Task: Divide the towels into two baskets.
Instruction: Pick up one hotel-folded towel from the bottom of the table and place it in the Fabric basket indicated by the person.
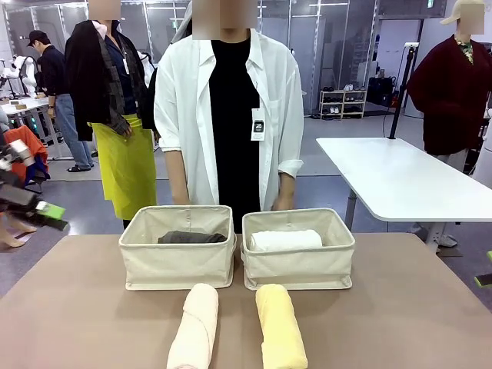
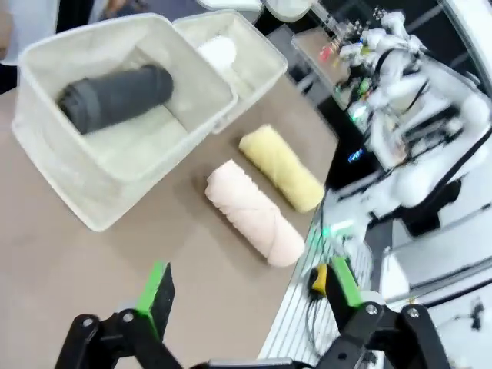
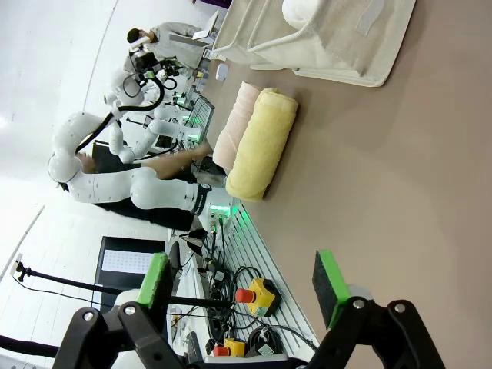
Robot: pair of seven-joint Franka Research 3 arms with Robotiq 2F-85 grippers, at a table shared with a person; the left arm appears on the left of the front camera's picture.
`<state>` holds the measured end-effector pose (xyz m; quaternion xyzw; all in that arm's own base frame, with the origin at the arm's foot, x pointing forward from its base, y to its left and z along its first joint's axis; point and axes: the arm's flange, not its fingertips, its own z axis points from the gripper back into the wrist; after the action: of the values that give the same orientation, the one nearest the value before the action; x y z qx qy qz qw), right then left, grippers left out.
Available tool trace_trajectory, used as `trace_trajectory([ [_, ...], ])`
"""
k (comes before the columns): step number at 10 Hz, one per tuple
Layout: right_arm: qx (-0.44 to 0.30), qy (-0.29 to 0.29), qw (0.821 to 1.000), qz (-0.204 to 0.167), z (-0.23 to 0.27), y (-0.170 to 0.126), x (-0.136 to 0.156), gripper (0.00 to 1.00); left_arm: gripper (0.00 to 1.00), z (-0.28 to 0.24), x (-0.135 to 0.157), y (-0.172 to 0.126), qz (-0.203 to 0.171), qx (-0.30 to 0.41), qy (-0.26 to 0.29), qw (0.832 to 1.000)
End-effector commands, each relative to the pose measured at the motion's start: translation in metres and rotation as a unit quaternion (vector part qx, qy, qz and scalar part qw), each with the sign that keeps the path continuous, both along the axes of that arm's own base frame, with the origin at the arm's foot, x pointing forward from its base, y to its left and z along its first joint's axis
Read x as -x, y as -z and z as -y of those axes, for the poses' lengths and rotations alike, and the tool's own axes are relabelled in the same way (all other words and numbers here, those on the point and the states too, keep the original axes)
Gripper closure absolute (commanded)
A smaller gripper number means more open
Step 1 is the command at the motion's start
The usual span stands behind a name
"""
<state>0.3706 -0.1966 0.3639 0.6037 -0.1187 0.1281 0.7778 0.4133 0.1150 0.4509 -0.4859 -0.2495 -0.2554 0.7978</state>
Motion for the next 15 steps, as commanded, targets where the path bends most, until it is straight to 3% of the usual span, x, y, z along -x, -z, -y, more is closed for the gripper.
trace_trajectory([
  [1,0.001,0.003,1.000,0.000,-0.002,-0.002,0.002,0.07,0.00,-0.025,-0.014,0.030,-0.010,0.091,-0.022,0.996],
  [4,0.001,0.003,1.000,0.000,-0.002,-0.002,0.002,0.07,0.00,-0.064,-0.018,0.090,-0.056,0.162,-0.044,0.984],
  [6,0.001,0.003,1.000,0.000,-0.002,-0.002,0.002,0.07,0.00,-0.082,-0.027,0.105,-0.056,0.144,-0.050,0.987],
  [7,0.001,0.003,1.000,0.000,-0.002,-0.002,0.002,0.07,0.00,-0.061,-0.010,0.103,-0.065,0.148,-0.049,0.986],
  [15,0.001,0.003,1.000,0.000,-0.002,-0.002,0.002,0.07,0.00,-0.061,-0.010,0.103,-0.065,0.148,-0.049,0.986],
])
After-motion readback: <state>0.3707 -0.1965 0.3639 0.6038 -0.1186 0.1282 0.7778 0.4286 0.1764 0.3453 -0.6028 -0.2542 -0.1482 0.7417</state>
